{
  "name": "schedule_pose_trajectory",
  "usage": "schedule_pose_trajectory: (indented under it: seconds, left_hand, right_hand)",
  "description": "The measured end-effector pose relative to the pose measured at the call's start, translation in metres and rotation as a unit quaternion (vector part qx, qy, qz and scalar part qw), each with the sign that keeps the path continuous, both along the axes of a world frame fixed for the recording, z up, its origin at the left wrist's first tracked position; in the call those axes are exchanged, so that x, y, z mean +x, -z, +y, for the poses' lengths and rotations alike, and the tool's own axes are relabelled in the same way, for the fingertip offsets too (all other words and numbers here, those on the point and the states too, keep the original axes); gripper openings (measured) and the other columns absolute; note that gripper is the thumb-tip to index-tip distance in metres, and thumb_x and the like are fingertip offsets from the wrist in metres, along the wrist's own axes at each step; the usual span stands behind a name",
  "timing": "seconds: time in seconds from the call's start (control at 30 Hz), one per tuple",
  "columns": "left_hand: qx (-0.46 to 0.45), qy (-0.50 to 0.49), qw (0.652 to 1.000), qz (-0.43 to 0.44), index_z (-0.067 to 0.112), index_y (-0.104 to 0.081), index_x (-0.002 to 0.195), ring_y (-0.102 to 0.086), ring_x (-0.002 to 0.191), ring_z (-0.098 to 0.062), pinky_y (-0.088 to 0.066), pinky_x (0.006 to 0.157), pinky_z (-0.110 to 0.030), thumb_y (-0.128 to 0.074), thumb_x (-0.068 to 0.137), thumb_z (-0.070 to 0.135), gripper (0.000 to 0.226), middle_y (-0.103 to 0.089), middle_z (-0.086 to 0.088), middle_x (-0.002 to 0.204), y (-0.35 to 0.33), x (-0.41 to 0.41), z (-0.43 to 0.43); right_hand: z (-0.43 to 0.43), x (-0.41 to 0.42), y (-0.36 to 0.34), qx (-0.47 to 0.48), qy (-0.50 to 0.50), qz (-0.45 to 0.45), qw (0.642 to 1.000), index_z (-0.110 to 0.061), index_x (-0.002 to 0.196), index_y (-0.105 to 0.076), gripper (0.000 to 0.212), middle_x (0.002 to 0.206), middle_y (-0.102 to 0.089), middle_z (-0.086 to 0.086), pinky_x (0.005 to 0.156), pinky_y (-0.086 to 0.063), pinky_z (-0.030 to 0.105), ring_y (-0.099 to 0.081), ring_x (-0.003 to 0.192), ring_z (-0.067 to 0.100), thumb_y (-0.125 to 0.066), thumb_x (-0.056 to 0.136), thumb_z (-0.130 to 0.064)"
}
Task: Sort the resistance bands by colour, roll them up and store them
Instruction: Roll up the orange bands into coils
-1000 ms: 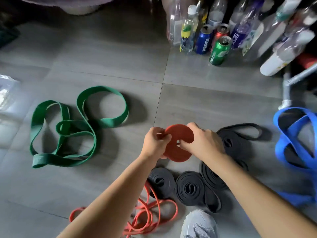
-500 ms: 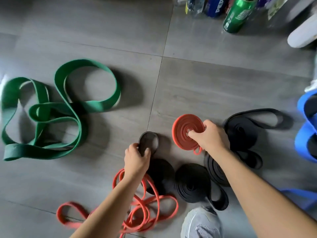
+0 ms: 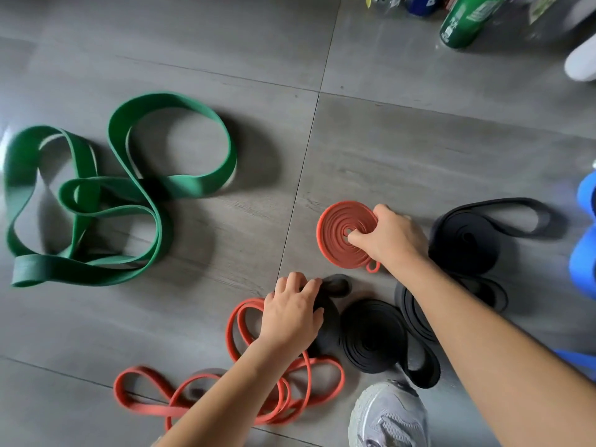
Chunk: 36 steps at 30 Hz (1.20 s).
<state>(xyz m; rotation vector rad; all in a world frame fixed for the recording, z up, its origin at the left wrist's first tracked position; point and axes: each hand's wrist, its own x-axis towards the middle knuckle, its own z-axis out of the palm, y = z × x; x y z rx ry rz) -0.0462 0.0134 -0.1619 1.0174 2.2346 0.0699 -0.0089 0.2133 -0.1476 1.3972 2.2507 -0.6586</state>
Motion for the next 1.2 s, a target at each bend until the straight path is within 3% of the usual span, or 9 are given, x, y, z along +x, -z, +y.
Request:
schedule_pose_trajectory:
  seconds: [0.1,0.17,0.3,0.4,0.63,0.8,0.9,1.03,1.2]
  left_hand:
    - [0.006,0.032,0.999,-0.003,0.029,-0.033,0.14,-0.035,0.121,-0.023,-0.039,0.093,-0.034,-0.049,0.09,0.039,0.054,-0.036,0.0,0.133,0.0,0.0,-0.003]
    - [0.019,0.032,0.999,-0.011,0.026,-0.035,0.14,-0.038,0.121,-0.024,-0.04,0.094,-0.034,-0.051,0.089,0.037,0.054,-0.039,-0.001,0.133,-0.001,0.0,-0.005]
    - [0.072,-0.074,0.993,-0.052,0.013,-0.033,0.138,-0.045,0.12,-0.023,-0.04,0.095,-0.031,-0.054,0.09,0.027,0.055,-0.05,-0.004,0.13,-0.001,-0.001,-0.009]
    - [0.072,-0.056,0.995,-0.051,0.016,-0.025,0.144,-0.044,0.119,-0.022,-0.04,0.096,-0.03,-0.051,0.092,0.024,0.059,-0.048,-0.003,0.13,0.0,-0.002,-0.009]
    - [0.052,-0.05,0.997,-0.025,0.025,-0.033,0.142,-0.039,0.117,-0.022,-0.043,0.091,-0.03,-0.048,0.092,0.026,0.052,-0.038,-0.004,0.13,0.001,-0.003,-0.009]
    - [0.059,-0.048,0.997,-0.001,0.026,-0.039,0.137,-0.041,0.119,-0.023,-0.04,0.094,-0.032,-0.05,0.09,0.029,0.049,-0.044,-0.002,0.131,-0.001,-0.016,-0.016]
    - [0.036,-0.075,0.996,0.01,0.023,-0.041,0.136,-0.041,0.121,-0.023,-0.038,0.097,-0.034,-0.052,0.088,0.034,0.05,-0.046,-0.001,0.132,-0.006,-0.024,-0.026]
    - [-0.051,-0.049,0.997,0.028,0.023,-0.049,0.125,-0.042,0.121,-0.023,-0.035,0.098,-0.032,-0.043,0.083,0.038,0.045,-0.051,0.002,0.128,-0.015,-0.03,-0.052]
    - [-0.106,0.026,0.994,-0.01,0.026,-0.057,0.117,-0.045,0.113,-0.023,-0.044,0.089,-0.034,-0.054,0.086,0.032,0.033,-0.05,0.0,0.117,-0.04,-0.033,-0.074]
  right_hand:
    - [-0.01,-0.012,-0.004,0.01,-0.06,-0.016,0.998,-0.021,0.101,-0.047,0.042,0.082,-0.056,0.003,0.063,-0.038,0.029,-0.054,0.073,0.028,-0.059,0.075,-0.052]
    - [-0.018,-0.018,0.0,0.021,-0.127,-0.029,0.991,-0.019,0.106,-0.045,0.043,0.094,-0.064,0.009,0.065,-0.038,0.03,-0.061,0.088,0.031,-0.058,0.078,-0.049]
    - [-0.029,-0.017,0.007,0.029,-0.21,-0.06,0.975,-0.017,0.12,-0.042,0.051,0.107,-0.064,0.012,0.069,-0.038,0.034,-0.06,0.103,0.034,-0.056,0.082,-0.048]
    - [-0.034,-0.014,0.006,0.027,-0.243,-0.051,0.968,-0.016,0.126,-0.036,0.053,0.11,-0.064,0.015,0.072,-0.04,0.035,-0.059,0.104,0.034,-0.053,0.087,-0.047]
    - [-0.031,0.008,0.013,-0.061,-0.151,-0.014,0.987,-0.027,0.128,-0.034,0.053,0.122,-0.044,0.014,0.084,-0.045,0.043,-0.046,0.112,0.034,-0.055,0.086,-0.052]
    - [-0.035,0.021,0.006,0.031,-0.175,0.004,0.984,-0.028,0.143,-0.02,0.073,0.139,-0.031,0.012,0.101,-0.034,0.041,-0.033,0.126,0.032,-0.055,0.084,-0.055]
    - [-0.055,0.03,0.0,0.056,-0.203,0.063,0.975,-0.021,0.141,-0.031,0.068,0.144,-0.031,0.012,0.107,-0.027,0.041,-0.032,0.128,0.033,-0.058,0.084,-0.046]
    - [-0.094,0.045,-0.004,0.012,-0.276,0.128,0.952,-0.012,0.12,-0.055,0.05,0.126,-0.051,0.014,0.094,-0.042,0.043,-0.05,0.111,0.037,-0.068,0.076,-0.034]
    - [-0.115,0.064,-0.029,-0.029,-0.301,0.111,0.947,-0.014,0.123,-0.055,0.045,0.132,-0.045,0.011,0.098,-0.038,0.041,-0.042,0.122,0.033,-0.062,0.082,-0.033]
